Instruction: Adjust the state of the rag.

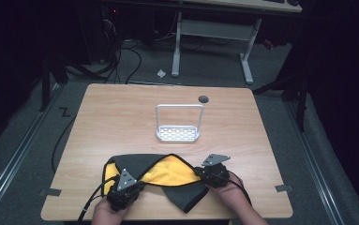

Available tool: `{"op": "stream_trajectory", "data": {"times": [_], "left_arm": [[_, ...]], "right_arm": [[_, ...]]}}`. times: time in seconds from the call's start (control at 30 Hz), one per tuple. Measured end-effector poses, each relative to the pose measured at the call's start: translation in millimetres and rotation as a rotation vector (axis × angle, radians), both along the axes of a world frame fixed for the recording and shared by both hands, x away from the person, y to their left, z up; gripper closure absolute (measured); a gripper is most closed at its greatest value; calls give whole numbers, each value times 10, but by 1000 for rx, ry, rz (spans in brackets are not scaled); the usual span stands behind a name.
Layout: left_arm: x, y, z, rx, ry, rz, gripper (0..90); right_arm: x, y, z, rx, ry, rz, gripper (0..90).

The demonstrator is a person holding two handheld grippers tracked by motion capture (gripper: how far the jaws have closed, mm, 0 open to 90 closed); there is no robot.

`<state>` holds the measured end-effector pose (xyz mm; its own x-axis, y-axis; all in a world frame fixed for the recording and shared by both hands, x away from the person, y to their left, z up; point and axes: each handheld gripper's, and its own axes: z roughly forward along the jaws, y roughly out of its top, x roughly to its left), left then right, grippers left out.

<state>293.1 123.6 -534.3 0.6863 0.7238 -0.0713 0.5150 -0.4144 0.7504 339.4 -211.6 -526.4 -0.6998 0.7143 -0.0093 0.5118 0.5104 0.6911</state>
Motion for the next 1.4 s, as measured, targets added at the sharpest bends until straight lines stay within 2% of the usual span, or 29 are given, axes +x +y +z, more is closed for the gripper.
{"op": "stream_trajectory", "data": {"times": [0.13, 0.2, 0.27, 0.33, 0.4, 0.5, 0.57, 0.63, 0.73, 0.8, 0.9, 1.0, 1.17, 1.2, 1.27, 1.4], "left_arm": [[0, 77, -9, -21, 9, 22, 855], [-21, 92, -12, -26, 12, 26, 854], [-34, 89, -16, -38, 19, 28, 850], [-42, 77, -13, -52, 36, 18, 833], [-51, 51, -2, -51, 44, 8, 777], [-75, -10, 47, -55, 50, -27, 674], [-86, -47, 102, -65, 45, -49, 605], [-97, -79, 176, -103, 43, -74, 552], [-91, -131, 254, -141, 37, -100, 553], [-63, -164, 284, -161, 33, -113, 585], [1, -235, 275, -152, 30, -127, 669], [80, -306, 217, -153, 64, -135, 716], [160, -458, 85, -87, 104, -153, 732], [158, -481, 64, -84, 114, -154, 733], [134, -505, 37, -66, 118, -165, 735], [34, -490, 25, -74, 119, -169, 740]], "right_arm": [[91, -201, 6, -11, -16, -75, 846], [173, -357, 12, -24, -38, -145, 845], [264, -497, 0, -27, -41, -209, 840], [327, -590, -6, -11, -35, -254, 812], [362, -646, 5, 5, -37, -277, 719], [304, -647, 74, 31, -72, -280, 655], [234, -632, 129, 40, -102, -271, 657], [135, -615, 166, 44, -119, -250, 686], [32, -611, 157, 54, -98, -218, 743], [-70, -616, 129, 50, -67, -193, 815], [-198, -631, 84, 21, -30, -181, 891], [-286, -642, 25, 14, 9, -163, 898], [-390, -658, 3, 9, 9, -169, 899], [-392, -667, 2, 8, 6, -176, 900], [-370, -680, -3, -6, -13, -187, 900], [-242, -716, -7, -13, -23, -220, 900]]}}
